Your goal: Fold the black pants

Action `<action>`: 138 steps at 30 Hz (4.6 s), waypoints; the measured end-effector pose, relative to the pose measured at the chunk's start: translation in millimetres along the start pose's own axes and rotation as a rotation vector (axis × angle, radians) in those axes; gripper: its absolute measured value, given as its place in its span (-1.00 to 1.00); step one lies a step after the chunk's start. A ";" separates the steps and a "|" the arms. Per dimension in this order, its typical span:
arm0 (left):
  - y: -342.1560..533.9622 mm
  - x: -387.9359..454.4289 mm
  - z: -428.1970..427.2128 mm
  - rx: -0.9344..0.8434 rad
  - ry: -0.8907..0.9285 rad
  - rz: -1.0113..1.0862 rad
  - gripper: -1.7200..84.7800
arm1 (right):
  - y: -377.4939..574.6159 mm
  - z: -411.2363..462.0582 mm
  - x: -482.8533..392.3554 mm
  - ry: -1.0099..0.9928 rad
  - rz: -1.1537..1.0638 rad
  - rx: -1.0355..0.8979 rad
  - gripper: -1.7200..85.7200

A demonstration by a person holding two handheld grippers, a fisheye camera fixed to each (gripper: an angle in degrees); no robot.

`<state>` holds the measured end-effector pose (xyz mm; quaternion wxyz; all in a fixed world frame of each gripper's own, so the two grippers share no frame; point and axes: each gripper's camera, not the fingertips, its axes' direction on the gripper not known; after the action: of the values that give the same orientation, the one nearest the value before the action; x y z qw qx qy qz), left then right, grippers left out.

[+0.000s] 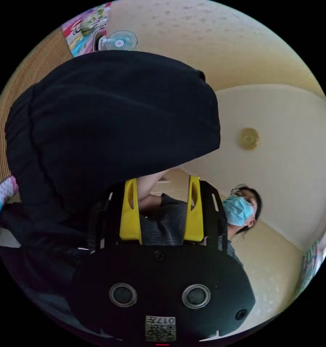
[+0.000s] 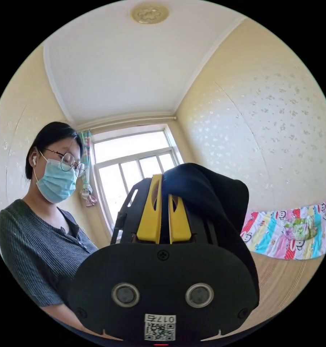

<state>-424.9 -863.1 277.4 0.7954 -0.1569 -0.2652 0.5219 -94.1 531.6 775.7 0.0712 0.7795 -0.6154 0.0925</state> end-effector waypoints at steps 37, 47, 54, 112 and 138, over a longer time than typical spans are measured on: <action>-10.9 91.6 -211.3 0.957 -0.740 -0.417 -0.59 | 250.7 -111.6 450.6 0.196 1.221 -0.771 -0.93; 21.8 49.0 -249.8 1.080 -0.488 -0.582 -0.59 | 208.2 -339.9 388.9 0.393 1.364 0.312 -0.95; -5.2 85.0 -270.1 1.056 -0.558 -0.545 -0.61 | 206.8 -403.1 301.4 0.441 1.210 0.951 -0.95; 420.3 427.5 152.0 1.605 -0.452 -0.948 -0.89 | -113.5 -306.5 735.4 0.642 1.710 -0.755 -0.91; 169.8 385.4 -11.7 0.811 -0.692 -0.860 -0.67 | -97.9 -508.2 399.7 0.701 1.701 0.353 -0.95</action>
<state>-423.6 -441.8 278.0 0.7973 0.4486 -0.3266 0.2377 62.5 290.4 1362.9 0.0416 -0.0052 -0.8993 0.4353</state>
